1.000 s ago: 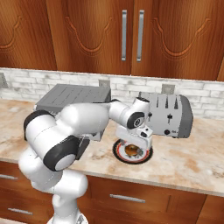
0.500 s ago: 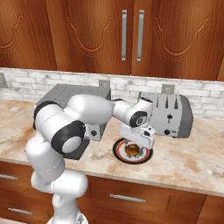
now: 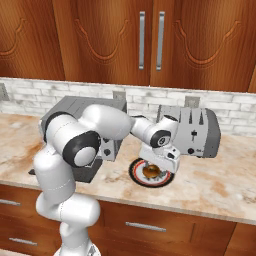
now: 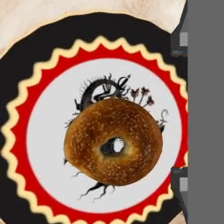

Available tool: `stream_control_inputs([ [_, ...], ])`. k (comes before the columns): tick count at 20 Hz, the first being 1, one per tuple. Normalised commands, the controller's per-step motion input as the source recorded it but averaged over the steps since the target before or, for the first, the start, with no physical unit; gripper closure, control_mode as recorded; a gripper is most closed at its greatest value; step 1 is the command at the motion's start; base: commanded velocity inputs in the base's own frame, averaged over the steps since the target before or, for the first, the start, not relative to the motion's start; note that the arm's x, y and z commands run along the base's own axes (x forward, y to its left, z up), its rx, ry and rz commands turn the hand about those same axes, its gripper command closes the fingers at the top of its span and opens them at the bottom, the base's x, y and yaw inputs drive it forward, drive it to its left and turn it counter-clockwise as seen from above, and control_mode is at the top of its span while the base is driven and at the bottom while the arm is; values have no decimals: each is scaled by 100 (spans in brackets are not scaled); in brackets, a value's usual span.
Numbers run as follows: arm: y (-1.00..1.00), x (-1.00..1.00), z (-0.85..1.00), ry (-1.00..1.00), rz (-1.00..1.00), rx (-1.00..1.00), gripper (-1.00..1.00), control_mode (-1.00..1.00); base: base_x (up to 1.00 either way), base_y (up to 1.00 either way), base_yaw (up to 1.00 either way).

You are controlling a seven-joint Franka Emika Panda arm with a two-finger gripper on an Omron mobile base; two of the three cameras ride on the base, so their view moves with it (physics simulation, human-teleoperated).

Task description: Pick up the bagel from the plate, place it on the toaster oven rack, close the door, and set the timer.

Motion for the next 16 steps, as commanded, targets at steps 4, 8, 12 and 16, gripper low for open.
stream_control_inputs([
  [4,0,10,-18,-5,0,0,-100,-100,0,0,0],
  [8,-2,23,-17,-6,0,0,-100,-100,0,0,0],
  [12,-5,16,-21,-4,0,0,-100,-100,0,0,0],
  [16,-16,13,-11,-3,0,0,-100,-100,0,0,0],
])
